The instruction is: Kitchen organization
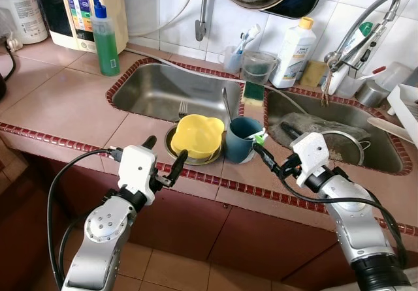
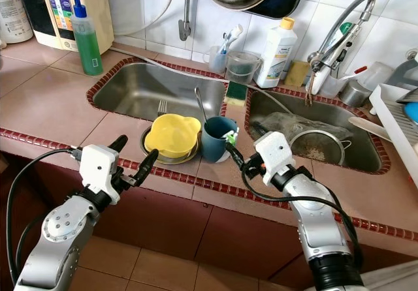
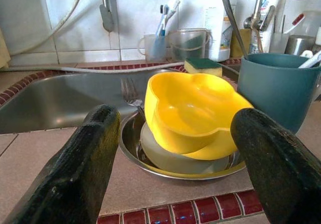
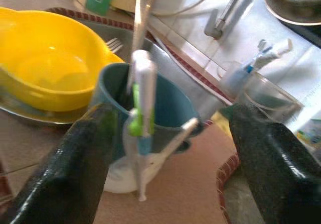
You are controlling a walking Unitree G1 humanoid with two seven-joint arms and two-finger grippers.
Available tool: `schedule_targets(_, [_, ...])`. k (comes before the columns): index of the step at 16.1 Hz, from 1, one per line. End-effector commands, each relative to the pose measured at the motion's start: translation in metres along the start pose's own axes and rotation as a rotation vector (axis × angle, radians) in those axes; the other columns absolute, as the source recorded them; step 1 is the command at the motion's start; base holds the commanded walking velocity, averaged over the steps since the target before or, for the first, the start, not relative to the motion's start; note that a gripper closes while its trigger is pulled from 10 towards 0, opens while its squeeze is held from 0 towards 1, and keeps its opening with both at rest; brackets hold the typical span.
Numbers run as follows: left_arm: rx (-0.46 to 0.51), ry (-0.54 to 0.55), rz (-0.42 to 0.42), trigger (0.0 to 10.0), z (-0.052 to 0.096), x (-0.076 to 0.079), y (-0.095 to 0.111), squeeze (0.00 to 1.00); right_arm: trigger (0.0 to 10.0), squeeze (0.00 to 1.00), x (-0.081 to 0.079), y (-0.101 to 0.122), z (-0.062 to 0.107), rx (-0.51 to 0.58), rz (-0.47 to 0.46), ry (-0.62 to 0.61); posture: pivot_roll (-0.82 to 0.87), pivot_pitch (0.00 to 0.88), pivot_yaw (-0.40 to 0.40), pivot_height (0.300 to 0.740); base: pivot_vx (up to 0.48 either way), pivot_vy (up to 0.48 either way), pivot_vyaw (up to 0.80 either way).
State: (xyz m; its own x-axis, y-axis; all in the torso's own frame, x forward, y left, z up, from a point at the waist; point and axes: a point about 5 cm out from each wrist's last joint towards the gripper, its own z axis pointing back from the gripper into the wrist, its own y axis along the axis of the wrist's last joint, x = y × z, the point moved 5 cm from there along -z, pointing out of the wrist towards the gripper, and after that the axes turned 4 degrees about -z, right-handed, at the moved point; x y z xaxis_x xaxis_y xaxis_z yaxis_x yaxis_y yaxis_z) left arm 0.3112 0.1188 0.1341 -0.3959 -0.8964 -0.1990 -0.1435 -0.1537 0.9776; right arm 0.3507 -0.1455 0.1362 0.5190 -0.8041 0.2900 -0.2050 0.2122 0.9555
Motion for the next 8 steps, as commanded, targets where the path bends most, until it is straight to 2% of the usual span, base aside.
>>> schedule_targets(1, [0.013, -0.013, -0.01, 10.0, -0.0007, 0.0046, 0.0056, 0.0, 0.0, 0.0, 0.0002, 0.0028, -0.0026, 0.011, 0.006, 0.018, 0.05, 0.0, -0.121, 0.732, 0.0, 0.0, 0.0])
schedule_targets(4, [0.011, -0.018, -0.009, 10.0, 0.0005, 0.0074, 0.0059, 0.0, 0.0, 0.0, -0.0044, 0.0032, -0.0046, 0.023, -0.018, 0.053, 0.06, 0.0, -0.119, 0.732, 0.0, 0.0, 0.0])
schedule_targets(8, [0.01, -0.016, -0.01, 10.0, 0.0011, 0.007, 0.007, 0.0, 0.0, 0.0, -0.0015, 0.0079, -0.0072, 0.047, -0.006, 0.068, 0.06, 0.0, -0.118, 0.732, 0.0, 0.0, 0.0])
